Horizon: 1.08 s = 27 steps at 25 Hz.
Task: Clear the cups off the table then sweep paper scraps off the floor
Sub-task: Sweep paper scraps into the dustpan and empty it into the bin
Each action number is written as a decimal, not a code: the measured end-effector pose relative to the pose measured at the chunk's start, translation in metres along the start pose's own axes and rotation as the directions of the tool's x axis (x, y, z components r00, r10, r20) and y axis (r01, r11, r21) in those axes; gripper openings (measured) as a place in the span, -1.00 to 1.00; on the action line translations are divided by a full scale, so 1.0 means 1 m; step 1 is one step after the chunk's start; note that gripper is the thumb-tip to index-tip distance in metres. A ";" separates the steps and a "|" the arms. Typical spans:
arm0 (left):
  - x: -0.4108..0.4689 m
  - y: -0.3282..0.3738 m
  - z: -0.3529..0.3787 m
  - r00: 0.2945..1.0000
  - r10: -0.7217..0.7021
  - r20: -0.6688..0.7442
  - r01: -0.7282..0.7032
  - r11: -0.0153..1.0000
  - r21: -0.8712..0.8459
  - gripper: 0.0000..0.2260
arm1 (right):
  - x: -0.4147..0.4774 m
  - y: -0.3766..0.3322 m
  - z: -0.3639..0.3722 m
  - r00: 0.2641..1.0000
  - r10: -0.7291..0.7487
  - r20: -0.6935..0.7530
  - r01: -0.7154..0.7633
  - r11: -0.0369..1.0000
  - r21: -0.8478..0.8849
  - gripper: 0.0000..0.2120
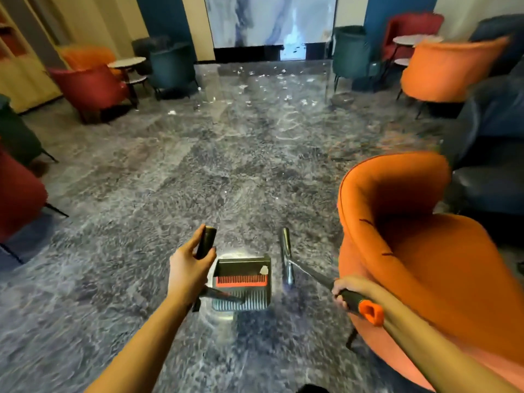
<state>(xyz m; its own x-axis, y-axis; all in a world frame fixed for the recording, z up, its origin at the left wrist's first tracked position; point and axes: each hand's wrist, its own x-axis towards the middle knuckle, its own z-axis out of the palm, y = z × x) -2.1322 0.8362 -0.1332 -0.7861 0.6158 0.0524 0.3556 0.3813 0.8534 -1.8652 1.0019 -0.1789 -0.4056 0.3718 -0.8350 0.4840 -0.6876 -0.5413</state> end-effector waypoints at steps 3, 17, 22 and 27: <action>0.126 0.013 0.041 0.998 0.050 0.039 -0.050 0.999 -0.015 -0.53 | 0.065 -0.099 -0.004 0.999 -0.022 -0.032 0.025 0.996 0.083 -0.67; 0.715 0.127 0.290 0.987 0.101 0.127 -0.085 0.989 -0.125 -0.53 | 0.362 -0.613 -0.139 0.972 -0.048 -0.231 0.101 0.970 0.223 -0.68; 0.920 0.171 0.402 0.970 0.164 0.179 -0.138 0.979 -0.153 -0.54 | 0.479 -0.790 -0.206 0.945 -0.055 -0.322 0.135 0.964 0.231 -0.73; 1.108 0.243 0.497 0.944 0.218 0.250 -0.191 0.973 -0.127 -0.54 | 0.560 -0.959 -0.272 0.922 -0.073 -0.379 0.190 0.941 0.280 -0.75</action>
<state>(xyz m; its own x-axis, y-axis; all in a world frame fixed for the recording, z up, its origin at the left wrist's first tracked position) -2.6656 1.9533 -0.1255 -0.5381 0.8362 0.1055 0.4317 0.1659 0.8866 -2.3452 2.0392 -0.1540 -0.1159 0.6299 -0.7680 0.1618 -0.7509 -0.6403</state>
